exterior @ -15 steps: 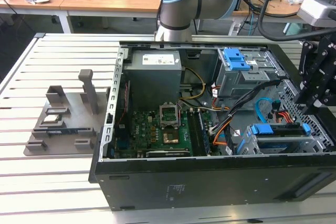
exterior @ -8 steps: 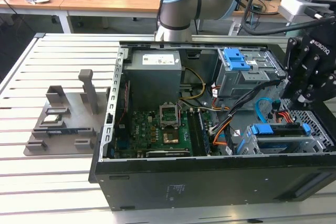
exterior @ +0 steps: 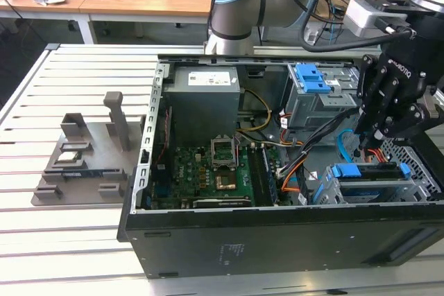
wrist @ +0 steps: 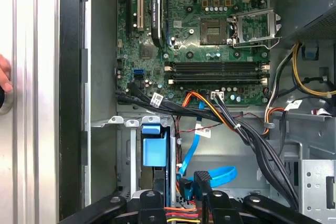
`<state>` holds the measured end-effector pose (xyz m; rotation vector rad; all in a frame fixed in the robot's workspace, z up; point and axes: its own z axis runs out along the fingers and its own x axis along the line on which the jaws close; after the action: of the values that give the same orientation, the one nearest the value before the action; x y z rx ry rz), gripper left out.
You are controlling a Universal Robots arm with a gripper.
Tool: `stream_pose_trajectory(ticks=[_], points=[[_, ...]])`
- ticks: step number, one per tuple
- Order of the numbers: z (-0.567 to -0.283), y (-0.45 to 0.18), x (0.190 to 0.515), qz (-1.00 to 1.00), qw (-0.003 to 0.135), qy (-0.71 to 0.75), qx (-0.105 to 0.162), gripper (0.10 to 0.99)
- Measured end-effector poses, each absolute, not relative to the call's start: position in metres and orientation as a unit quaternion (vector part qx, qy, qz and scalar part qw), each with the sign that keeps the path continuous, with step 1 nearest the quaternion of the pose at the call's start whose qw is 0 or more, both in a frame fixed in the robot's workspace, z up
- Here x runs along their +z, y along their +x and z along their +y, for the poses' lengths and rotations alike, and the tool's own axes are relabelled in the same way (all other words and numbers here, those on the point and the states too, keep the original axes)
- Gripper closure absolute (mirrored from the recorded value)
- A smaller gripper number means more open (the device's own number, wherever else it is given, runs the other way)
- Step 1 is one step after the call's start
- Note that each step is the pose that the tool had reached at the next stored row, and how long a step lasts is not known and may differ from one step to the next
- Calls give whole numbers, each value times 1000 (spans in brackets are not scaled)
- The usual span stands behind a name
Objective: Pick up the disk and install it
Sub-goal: 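Insert the second disk wire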
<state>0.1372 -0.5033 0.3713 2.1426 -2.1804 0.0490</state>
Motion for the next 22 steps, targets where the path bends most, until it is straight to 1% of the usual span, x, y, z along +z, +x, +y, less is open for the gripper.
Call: stream_pose_trajectory(ticks=[2,3,6,11,14,22], points=[[-503,137,371,-713,42,700,16,725],[-503,137,371,-713,42,700,16,741],[-503,137,371,-713,42,700,16,925],[-503,137,371,-713,42,700,16,925],[-511,137,371,-712,43,700,17,925],[-517,144,355,-712,43,700,17,925]])
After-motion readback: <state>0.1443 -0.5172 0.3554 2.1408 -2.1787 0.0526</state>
